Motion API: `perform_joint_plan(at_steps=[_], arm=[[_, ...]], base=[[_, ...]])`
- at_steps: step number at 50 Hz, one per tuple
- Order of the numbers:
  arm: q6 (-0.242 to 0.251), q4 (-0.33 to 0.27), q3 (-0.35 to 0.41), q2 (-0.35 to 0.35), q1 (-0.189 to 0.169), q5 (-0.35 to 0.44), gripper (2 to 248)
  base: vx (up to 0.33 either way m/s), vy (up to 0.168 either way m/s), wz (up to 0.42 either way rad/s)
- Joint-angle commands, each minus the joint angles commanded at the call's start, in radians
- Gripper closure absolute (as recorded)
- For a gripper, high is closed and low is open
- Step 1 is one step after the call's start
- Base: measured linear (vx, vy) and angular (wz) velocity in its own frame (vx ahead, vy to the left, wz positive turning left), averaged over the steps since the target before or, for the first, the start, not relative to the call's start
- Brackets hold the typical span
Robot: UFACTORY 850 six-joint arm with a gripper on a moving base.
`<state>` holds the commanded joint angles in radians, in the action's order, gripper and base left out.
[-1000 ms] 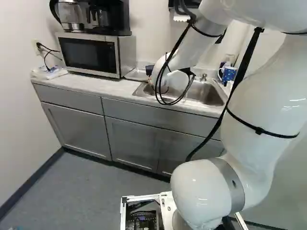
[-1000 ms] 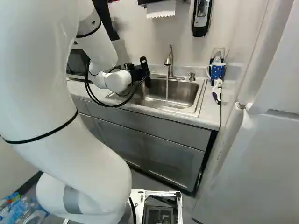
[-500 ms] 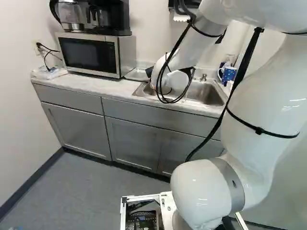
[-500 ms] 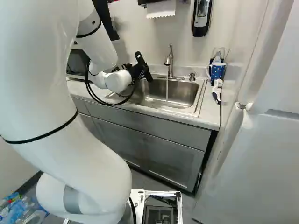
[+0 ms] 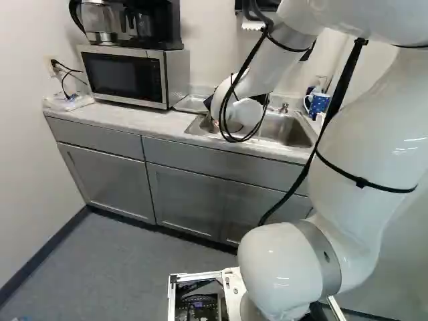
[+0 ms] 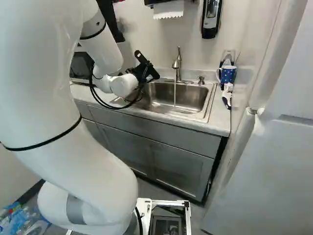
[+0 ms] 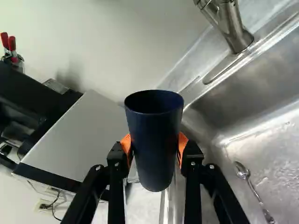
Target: Rinse the cup and place it in the tray
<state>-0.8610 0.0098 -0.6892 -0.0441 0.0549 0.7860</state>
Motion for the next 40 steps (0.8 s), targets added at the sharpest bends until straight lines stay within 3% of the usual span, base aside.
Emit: perform_joint_plan(at_steps=[40], arm=[[0.421, 0.000, 0.000, 0.000, 0.000, 0.000, 134]], base=[[0.000, 0.000, 0.000]])
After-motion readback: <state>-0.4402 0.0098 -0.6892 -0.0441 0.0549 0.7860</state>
